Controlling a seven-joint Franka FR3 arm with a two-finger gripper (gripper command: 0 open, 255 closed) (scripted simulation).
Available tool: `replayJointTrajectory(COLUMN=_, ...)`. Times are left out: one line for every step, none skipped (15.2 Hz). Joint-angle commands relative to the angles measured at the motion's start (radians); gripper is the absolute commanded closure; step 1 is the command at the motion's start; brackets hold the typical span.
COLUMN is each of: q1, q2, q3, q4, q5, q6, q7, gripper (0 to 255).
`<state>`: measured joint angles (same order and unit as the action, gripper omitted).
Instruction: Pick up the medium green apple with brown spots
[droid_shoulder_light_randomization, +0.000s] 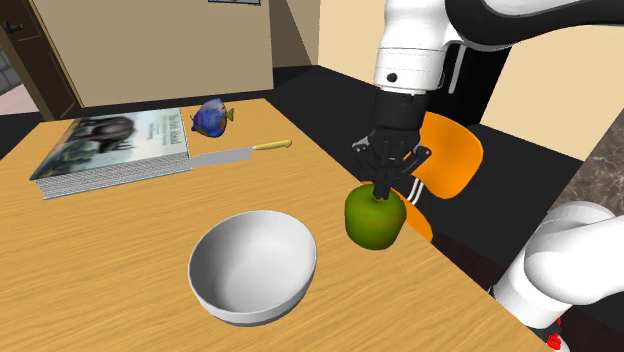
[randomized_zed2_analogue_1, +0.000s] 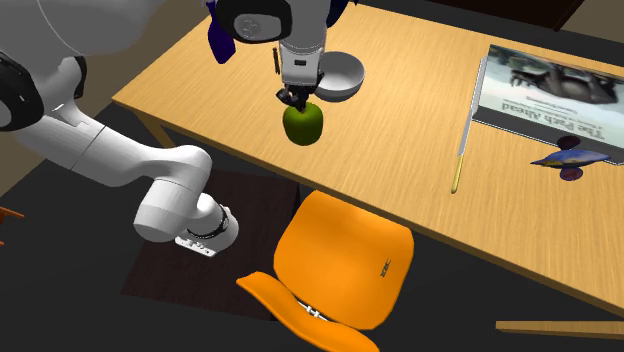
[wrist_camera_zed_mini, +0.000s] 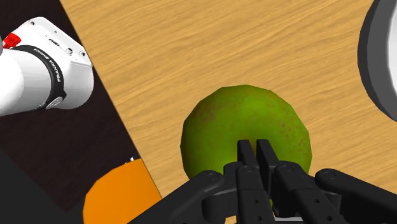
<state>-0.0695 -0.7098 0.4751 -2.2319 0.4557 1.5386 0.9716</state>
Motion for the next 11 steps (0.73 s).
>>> replayJointTrajectory(q1=-0.002, q2=0.006, q3=-0.005, q4=0.030, q5=-0.005, q6=-0.024, q7=0.007, gripper=255)
replayJointTrajectory(q1=-0.003, q2=0.010, q3=-0.008, q4=0.046, q5=-0.008, q6=-0.035, q7=0.009, gripper=255)
replayJointTrajectory(q1=-0.005, q2=0.014, q3=-0.011, q4=0.061, q5=-0.011, q6=-0.047, q7=0.012, gripper=255)
replayJointTrajectory(q1=-0.006, q2=0.018, q3=-0.013, q4=0.077, q5=-0.013, q6=-0.058, q7=0.015, gripper=255)
replayJointTrajectory(q1=-0.007, q2=0.022, q3=-0.016, q4=0.093, q5=-0.016, q6=-0.070, q7=0.018, gripper=255)
replayJointTrajectory(q1=-0.008, q2=0.026, q3=-0.018, q4=0.109, q5=-0.018, q6=-0.082, q7=0.022, gripper=255)
replayJointTrajectory(q1=-0.009, q2=0.031, q3=-0.020, q4=0.125, q5=-0.021, q6=-0.093, q7=0.025, gripper=255)
replayJointTrajectory(q1=-0.011, q2=0.036, q3=-0.022, q4=0.142, q5=-0.023, q6=-0.105, q7=0.028, gripper=255)
replayJointTrajectory(q1=-0.012, q2=0.041, q3=-0.025, q4=0.158, q5=-0.025, q6=-0.116, q7=0.031, gripper=255)
replayJointTrajectory(q1=-0.013, q2=0.046, q3=-0.027, q4=0.175, q5=-0.028, q6=-0.128, q7=0.034, gripper=255)
replayJointTrajectory(q1=-0.013, q2=0.047, q3=-0.027, q4=0.178, q5=-0.028, q6=-0.129, q7=0.035, gripper=255)
